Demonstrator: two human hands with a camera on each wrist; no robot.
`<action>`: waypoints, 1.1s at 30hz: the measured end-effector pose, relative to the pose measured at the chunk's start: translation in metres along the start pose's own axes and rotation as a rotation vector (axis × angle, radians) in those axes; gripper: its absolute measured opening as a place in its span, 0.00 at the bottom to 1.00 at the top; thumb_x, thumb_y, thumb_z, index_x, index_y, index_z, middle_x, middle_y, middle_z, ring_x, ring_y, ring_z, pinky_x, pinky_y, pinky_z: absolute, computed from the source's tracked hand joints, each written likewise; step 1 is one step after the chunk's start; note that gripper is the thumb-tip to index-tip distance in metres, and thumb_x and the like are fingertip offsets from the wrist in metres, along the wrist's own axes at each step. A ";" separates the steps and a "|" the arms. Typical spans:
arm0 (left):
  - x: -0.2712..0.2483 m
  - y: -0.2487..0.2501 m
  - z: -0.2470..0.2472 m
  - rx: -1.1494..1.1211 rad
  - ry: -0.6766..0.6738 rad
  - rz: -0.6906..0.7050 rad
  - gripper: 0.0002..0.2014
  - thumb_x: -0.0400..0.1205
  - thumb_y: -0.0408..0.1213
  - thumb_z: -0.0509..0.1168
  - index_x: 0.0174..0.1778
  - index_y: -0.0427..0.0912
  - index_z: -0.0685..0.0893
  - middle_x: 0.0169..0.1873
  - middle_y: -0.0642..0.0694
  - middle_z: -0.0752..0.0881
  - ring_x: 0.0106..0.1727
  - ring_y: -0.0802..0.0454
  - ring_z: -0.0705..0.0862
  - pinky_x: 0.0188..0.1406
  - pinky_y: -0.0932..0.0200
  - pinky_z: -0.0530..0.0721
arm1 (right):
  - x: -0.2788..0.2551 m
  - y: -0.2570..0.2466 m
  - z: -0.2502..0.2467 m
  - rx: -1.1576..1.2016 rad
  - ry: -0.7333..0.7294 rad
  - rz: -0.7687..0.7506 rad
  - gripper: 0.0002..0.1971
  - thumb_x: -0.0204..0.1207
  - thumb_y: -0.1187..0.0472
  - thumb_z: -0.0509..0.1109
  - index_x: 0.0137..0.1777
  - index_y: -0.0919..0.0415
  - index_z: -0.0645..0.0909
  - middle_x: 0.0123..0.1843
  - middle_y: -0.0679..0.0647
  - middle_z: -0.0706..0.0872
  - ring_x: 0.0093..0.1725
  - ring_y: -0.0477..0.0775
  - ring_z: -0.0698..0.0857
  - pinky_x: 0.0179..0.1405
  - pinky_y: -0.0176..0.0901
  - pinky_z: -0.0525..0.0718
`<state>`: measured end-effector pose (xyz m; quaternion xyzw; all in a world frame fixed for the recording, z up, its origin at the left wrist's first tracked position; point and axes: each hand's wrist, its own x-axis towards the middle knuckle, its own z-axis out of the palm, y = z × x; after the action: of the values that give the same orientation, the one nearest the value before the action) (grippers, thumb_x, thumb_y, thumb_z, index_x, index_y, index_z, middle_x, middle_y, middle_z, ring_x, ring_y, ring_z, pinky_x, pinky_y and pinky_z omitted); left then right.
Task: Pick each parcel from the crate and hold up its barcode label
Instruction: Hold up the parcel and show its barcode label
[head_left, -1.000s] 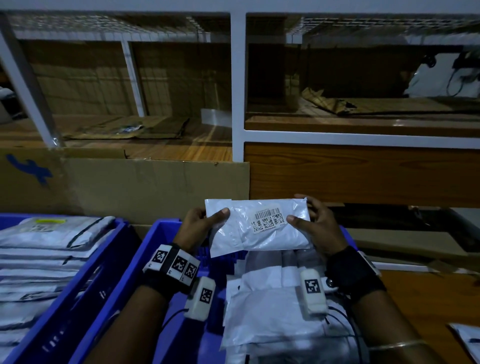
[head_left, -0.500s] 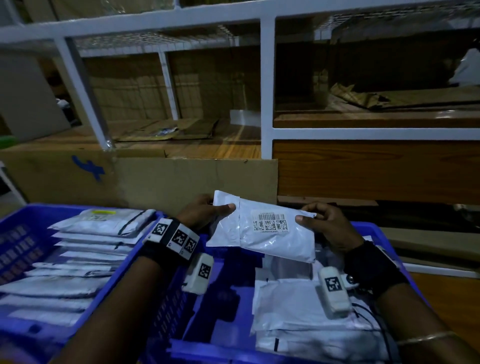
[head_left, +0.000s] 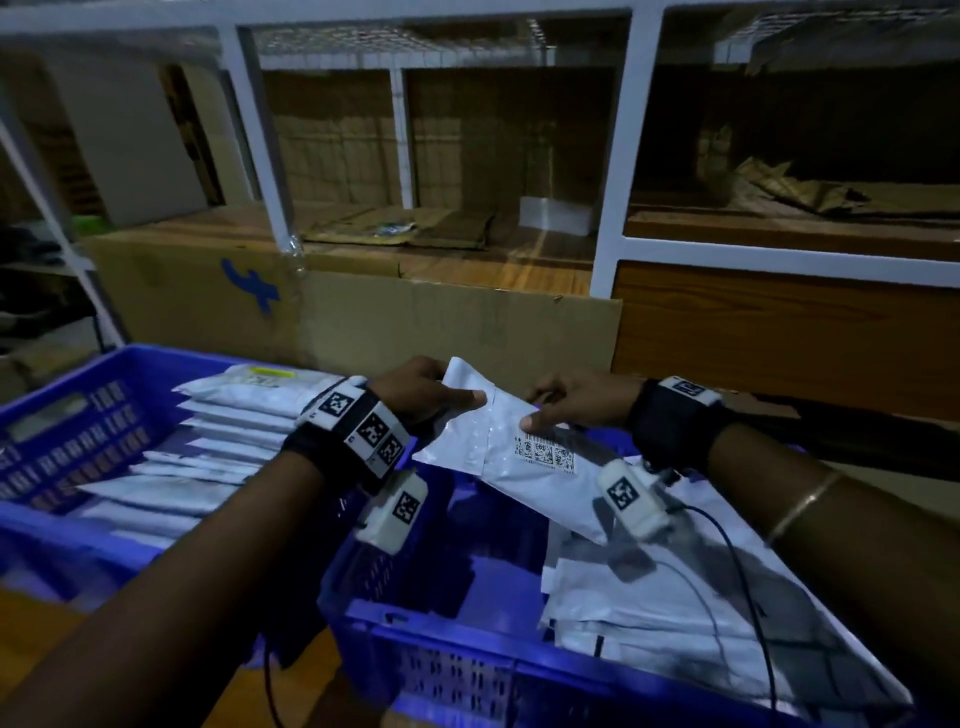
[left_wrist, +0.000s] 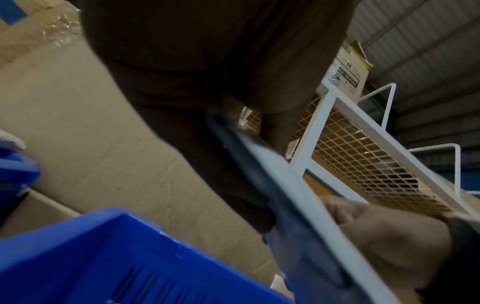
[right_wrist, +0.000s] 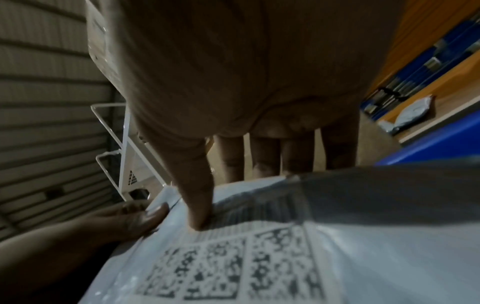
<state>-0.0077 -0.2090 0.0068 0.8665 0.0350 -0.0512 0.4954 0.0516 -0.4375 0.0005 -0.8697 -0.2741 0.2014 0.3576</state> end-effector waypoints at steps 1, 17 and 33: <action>0.000 -0.002 -0.002 0.034 0.019 -0.018 0.17 0.73 0.46 0.78 0.36 0.34 0.84 0.29 0.39 0.85 0.31 0.47 0.82 0.34 0.55 0.78 | 0.007 -0.003 0.006 0.003 -0.038 -0.010 0.12 0.75 0.57 0.78 0.56 0.60 0.87 0.52 0.55 0.90 0.46 0.49 0.86 0.41 0.36 0.83; 0.000 -0.042 -0.054 0.402 0.088 0.040 0.11 0.80 0.45 0.70 0.48 0.41 0.90 0.42 0.46 0.88 0.44 0.54 0.83 0.36 0.65 0.76 | 0.092 0.014 0.064 -0.555 -0.110 0.270 0.07 0.73 0.71 0.70 0.49 0.63 0.84 0.26 0.49 0.82 0.20 0.44 0.77 0.21 0.33 0.76; 0.016 -0.046 -0.044 0.273 -0.001 0.012 0.14 0.81 0.44 0.70 0.48 0.35 0.88 0.31 0.48 0.85 0.21 0.66 0.81 0.19 0.75 0.75 | 0.155 0.074 0.113 -0.875 -0.247 0.321 0.10 0.61 0.62 0.77 0.39 0.57 0.78 0.43 0.56 0.87 0.44 0.59 0.89 0.49 0.51 0.90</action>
<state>0.0057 -0.1469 -0.0126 0.9260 0.0223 -0.0528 0.3731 0.1333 -0.3276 -0.1528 -0.9395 -0.2359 0.2213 -0.1128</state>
